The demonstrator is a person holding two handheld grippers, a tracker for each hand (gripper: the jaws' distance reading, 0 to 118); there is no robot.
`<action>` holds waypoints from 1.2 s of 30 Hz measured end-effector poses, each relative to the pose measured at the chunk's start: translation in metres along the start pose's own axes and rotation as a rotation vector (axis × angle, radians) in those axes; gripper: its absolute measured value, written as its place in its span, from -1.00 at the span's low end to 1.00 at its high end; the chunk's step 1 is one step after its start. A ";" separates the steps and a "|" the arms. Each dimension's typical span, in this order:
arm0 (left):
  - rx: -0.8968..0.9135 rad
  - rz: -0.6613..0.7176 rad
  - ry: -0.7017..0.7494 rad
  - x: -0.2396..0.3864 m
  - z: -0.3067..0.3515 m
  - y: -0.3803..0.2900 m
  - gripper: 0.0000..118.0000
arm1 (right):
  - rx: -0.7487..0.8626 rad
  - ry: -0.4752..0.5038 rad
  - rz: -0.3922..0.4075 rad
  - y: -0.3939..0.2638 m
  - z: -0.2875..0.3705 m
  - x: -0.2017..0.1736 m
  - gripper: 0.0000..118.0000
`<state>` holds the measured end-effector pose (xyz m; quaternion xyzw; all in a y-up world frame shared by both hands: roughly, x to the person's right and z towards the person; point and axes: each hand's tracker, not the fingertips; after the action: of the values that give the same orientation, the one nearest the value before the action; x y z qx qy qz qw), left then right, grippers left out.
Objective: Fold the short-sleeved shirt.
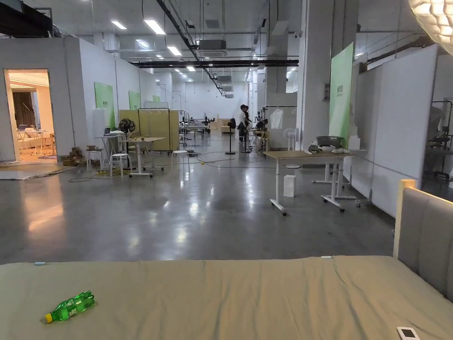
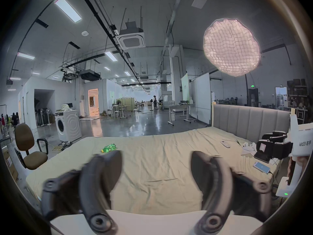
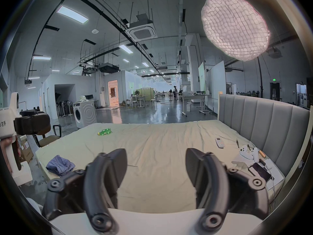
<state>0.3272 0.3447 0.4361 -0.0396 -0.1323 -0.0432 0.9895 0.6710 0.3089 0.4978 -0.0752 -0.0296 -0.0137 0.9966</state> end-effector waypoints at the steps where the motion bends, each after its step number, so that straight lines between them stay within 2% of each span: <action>1: 0.009 0.008 -0.003 0.000 0.001 -0.001 0.62 | 0.001 -0.002 0.004 0.000 0.000 0.000 0.47; 4: 0.017 0.016 -0.008 0.000 0.002 0.000 0.66 | 0.004 0.006 -0.006 -0.001 0.000 -0.001 0.57; 6: 0.016 0.008 0.003 0.001 0.001 -0.001 0.94 | -0.004 0.015 -0.006 0.000 -0.002 -0.002 0.92; 7: 0.017 0.004 0.005 0.001 0.001 -0.001 1.00 | -0.001 0.015 0.003 -0.001 -0.002 -0.004 1.00; 10: 0.033 0.013 0.009 0.002 0.003 0.000 1.00 | 0.024 0.004 0.060 0.000 0.000 -0.009 1.00; 13: 0.035 0.034 0.006 0.000 0.003 0.000 1.00 | 0.024 -0.001 0.078 0.001 0.000 -0.011 1.00; 36: 0.016 0.025 0.020 -0.001 0.002 -0.001 1.00 | 0.035 0.004 0.060 0.002 0.001 -0.013 1.00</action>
<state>0.3252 0.3437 0.4376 -0.0327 -0.1224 -0.0301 0.9915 0.6582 0.3110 0.4977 -0.0587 -0.0258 0.0166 0.9978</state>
